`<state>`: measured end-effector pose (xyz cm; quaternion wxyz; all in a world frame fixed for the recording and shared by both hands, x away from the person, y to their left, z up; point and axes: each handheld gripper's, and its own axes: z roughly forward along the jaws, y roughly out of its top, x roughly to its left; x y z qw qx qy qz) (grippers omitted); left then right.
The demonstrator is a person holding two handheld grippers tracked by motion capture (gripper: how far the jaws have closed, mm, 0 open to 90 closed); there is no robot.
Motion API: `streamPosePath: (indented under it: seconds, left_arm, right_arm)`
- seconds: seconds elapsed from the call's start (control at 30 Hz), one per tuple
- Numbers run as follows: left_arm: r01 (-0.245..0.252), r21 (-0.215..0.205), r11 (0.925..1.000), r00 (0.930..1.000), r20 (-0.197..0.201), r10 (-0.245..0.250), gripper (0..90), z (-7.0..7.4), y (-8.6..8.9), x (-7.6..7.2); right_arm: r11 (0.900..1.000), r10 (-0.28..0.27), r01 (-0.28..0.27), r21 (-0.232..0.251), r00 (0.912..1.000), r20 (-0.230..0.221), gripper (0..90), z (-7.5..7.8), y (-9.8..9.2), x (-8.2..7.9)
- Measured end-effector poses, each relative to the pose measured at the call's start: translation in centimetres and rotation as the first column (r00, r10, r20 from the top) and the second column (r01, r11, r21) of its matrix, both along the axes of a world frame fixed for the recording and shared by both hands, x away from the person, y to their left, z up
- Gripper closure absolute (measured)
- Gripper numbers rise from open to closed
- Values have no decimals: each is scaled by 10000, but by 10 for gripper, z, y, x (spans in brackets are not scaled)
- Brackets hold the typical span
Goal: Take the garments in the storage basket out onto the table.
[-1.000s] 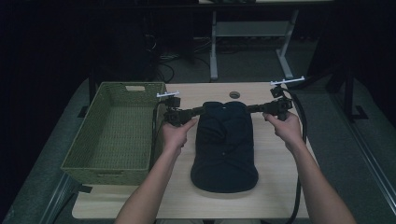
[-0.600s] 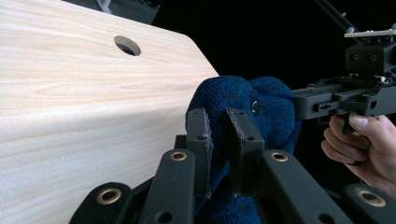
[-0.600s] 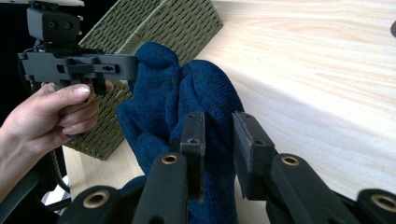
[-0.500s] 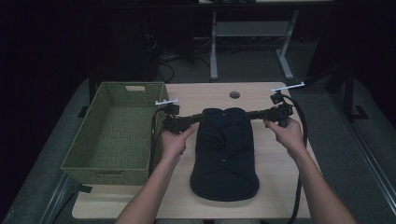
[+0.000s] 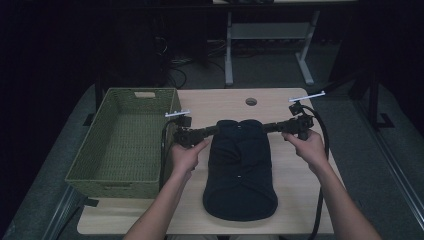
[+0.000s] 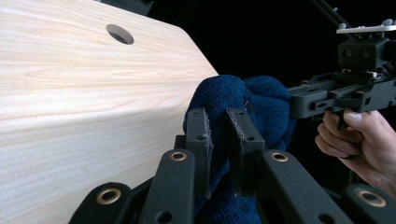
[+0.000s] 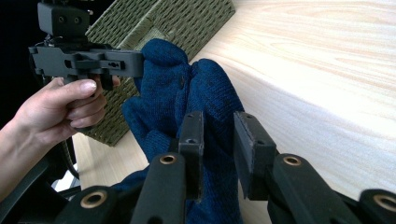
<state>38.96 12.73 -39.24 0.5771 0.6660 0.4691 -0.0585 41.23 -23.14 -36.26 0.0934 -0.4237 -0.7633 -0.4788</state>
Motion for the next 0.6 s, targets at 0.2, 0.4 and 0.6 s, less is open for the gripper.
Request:
streamPosePath:
  seconds: [0.2,0.4,0.6]
  left_arm:
    - [-67,316,9995,9995,319,57,797,0,0,-10]
    - [-67,337,9994,9996,289,57,796,-5,2,-19]
    - [49,234,9997,9996,279,-56,797,-8,3,-30]
  right_arm:
    - [9999,146,-146,18,9999,49,738,-1,-1,-7]
    - [9990,432,-432,-114,9991,17,775,-5,2,-14]
    - [9979,648,-649,-67,9979,-67,806,-11,2,-22]
